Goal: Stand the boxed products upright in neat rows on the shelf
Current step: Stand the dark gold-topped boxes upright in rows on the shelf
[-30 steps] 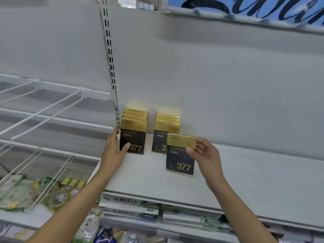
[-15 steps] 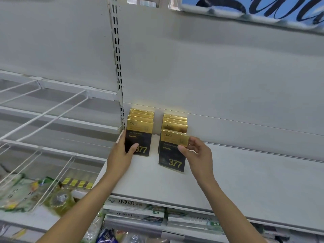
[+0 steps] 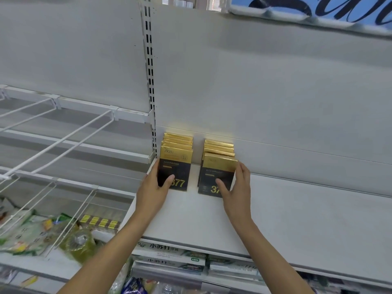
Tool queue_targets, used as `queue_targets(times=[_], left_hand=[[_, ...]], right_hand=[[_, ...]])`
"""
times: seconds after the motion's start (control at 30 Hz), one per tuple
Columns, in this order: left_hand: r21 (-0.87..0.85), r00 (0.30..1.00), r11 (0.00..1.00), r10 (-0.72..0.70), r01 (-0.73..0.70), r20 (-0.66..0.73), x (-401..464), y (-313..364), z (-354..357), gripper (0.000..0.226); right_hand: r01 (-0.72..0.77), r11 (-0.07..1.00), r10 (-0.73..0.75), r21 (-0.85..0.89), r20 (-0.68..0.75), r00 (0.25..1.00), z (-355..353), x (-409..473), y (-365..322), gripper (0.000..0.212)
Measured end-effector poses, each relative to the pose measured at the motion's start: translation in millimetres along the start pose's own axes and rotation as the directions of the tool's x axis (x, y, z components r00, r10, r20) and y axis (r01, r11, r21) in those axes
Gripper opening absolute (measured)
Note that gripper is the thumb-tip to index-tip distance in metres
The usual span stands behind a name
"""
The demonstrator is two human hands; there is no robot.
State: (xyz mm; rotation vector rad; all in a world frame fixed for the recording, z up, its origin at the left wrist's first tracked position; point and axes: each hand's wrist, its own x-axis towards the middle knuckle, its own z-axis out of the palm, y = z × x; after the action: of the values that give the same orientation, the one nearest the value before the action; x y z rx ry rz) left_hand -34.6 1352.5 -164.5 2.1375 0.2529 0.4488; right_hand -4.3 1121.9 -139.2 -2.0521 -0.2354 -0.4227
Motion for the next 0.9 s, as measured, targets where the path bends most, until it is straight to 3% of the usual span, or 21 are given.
queue_targets(times=[0.13,0.4,0.6,0.73,0.9], left_hand=[[-0.02,0.999,0.999,-0.044,0.044,-0.002,0,0,0,0.058],[-0.105,0.998,0.993,-0.056,0.054,-0.014,-2,5,-1,0.054],[-0.224,0.983,0.973,-0.088,0.05,-0.163,-8,11,-9,0.056],[-0.083,0.939,0.975,0.172,-0.205,-0.298,-27,24,-13,0.046],[-0.068,0.906,0.904,0.422,-0.423,-0.029,-48,61,14,0.049]], right_hand=[[-0.084,0.99,0.079,0.113,0.048,0.996,11,1,4,0.049],[-0.113,0.985,0.103,0.129,0.083,0.991,7,7,12,0.051],[-0.126,0.988,0.109,0.089,0.172,0.979,-13,11,15,0.053],[-0.06,0.998,0.056,0.022,0.151,0.987,-53,0,16,0.056],[0.077,0.997,-0.072,-0.022,0.179,0.981,-125,-20,10,0.04]])
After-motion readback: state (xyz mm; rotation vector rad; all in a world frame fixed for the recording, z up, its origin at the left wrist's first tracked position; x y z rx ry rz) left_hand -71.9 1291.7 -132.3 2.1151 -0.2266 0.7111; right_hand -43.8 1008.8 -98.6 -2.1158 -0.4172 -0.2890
